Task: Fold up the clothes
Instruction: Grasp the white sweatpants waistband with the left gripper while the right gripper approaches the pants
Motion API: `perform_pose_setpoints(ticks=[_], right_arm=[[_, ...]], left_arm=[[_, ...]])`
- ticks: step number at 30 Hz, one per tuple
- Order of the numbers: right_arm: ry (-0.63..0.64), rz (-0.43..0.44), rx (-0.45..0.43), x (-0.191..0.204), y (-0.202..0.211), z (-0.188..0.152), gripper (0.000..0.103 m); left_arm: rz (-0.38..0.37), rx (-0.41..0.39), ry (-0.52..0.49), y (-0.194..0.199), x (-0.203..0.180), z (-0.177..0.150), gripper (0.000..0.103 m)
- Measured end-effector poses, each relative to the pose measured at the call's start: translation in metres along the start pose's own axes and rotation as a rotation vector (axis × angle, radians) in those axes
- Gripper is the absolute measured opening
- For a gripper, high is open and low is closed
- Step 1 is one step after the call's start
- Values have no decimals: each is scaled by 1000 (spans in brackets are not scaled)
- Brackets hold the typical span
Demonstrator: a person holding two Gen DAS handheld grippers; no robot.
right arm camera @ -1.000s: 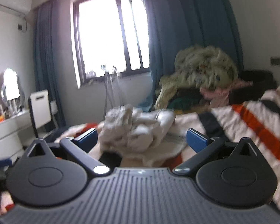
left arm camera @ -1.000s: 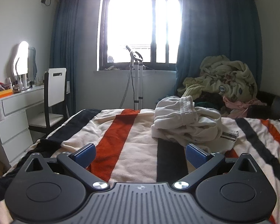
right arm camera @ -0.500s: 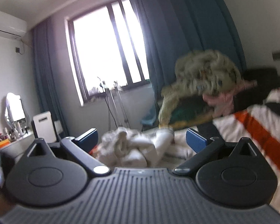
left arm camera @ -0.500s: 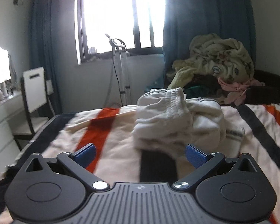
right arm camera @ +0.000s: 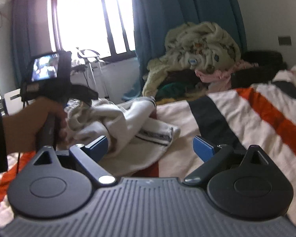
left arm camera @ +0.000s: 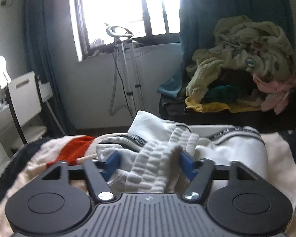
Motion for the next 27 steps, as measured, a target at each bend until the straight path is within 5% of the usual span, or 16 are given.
perform_pose_setpoints(ticks=[3,4,16,23,27], right_arm=[[-20,-12,12,-1,-11,-8,95],[-26,-17,13,-1,-12,-10,95],[-55,12,-167,16,39,-11,95],[0,65,-239,36,85,-2,95],[21,27,-148,42,98,4,95]], left_arm=[[-9,-45,24,5,4,6,30],[-25,-69,32,11,7,8,3],[-164,-268,123,189,99,5,5],[-234,-296,192,290,167,-71,5],[-204,-272,253,308,209,-129,5]])
Point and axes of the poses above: each gripper's, at about its wrist camera, not at the fingertips, and y roughly against the way its jaws point, x to its left, z to its top, the point moved 2 cm from there along -y, roughly the way its jaws point, and after that the axes turned 3 degrees about y, right-handed, at the moved point
